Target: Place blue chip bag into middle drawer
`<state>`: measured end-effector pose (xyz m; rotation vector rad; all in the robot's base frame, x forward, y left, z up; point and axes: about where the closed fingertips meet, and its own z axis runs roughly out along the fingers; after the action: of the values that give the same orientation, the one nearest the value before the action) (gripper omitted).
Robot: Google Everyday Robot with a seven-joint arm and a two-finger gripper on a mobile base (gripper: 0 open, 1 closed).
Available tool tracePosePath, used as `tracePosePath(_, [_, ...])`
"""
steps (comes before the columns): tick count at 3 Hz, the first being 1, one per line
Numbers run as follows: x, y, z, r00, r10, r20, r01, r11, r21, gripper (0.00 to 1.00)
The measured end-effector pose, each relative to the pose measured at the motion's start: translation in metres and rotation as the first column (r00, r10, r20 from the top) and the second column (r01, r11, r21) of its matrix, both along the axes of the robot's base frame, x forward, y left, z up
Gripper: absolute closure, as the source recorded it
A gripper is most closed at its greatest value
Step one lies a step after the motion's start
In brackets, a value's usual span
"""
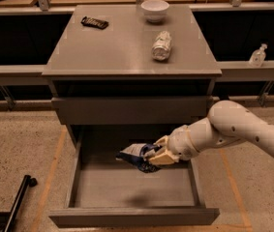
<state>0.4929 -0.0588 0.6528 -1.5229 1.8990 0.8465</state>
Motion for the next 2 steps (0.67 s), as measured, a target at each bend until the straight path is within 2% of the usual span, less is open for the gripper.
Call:
tracePosePath(1, [-0.0006, 0.0017, -0.0751, 0.9924, 0.121, -0.022, -0.113, 0.969, 0.22, 1.0])
tracePosePath(2, [0.0009, -0.0035, -0.0737, 0.9971, 0.074, -0.014, -0.07, 0.979, 0.189, 1.0])
